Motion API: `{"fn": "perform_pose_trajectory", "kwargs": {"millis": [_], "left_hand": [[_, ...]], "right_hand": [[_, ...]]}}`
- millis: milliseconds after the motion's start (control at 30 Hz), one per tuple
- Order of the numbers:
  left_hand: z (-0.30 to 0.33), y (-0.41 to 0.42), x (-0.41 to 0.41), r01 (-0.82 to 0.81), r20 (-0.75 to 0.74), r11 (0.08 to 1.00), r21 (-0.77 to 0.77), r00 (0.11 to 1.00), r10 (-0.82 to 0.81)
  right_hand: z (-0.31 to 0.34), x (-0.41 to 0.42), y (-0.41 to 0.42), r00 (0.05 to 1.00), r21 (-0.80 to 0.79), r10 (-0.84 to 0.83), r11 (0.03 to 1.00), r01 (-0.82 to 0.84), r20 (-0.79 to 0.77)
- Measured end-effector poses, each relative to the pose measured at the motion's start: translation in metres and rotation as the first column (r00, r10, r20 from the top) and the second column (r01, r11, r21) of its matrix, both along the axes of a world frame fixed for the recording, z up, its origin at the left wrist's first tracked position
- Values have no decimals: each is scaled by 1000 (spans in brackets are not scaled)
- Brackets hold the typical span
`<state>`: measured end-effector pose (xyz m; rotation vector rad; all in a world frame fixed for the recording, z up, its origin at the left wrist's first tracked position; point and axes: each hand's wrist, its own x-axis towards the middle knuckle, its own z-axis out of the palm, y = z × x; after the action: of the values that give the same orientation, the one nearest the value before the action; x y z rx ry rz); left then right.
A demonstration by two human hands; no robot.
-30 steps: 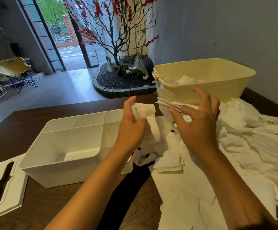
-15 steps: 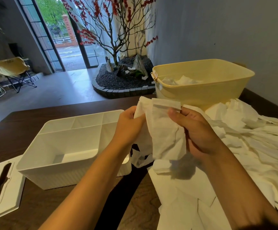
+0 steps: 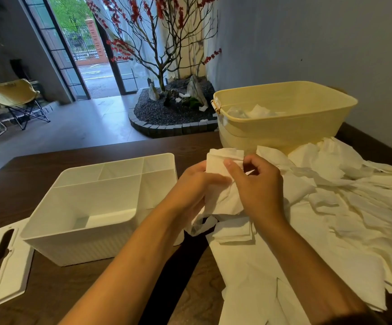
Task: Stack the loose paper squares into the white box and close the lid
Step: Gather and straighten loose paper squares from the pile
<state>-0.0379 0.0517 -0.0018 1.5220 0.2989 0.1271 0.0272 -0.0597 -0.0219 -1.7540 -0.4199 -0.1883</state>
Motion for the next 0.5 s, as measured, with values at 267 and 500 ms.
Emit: {"fn": "perform_pose_trajectory", "kwargs": {"millis": [267, 500], "left_hand": [[24, 24, -52, 181, -187, 878, 444, 977, -106], [30, 34, -120, 175, -259, 569, 804, 963, 70]], "right_hand": [[11, -11, -7, 807, -98, 564, 805, -585, -177], [11, -63, 11, 776, -291, 620, 726, -623, -113]]}}
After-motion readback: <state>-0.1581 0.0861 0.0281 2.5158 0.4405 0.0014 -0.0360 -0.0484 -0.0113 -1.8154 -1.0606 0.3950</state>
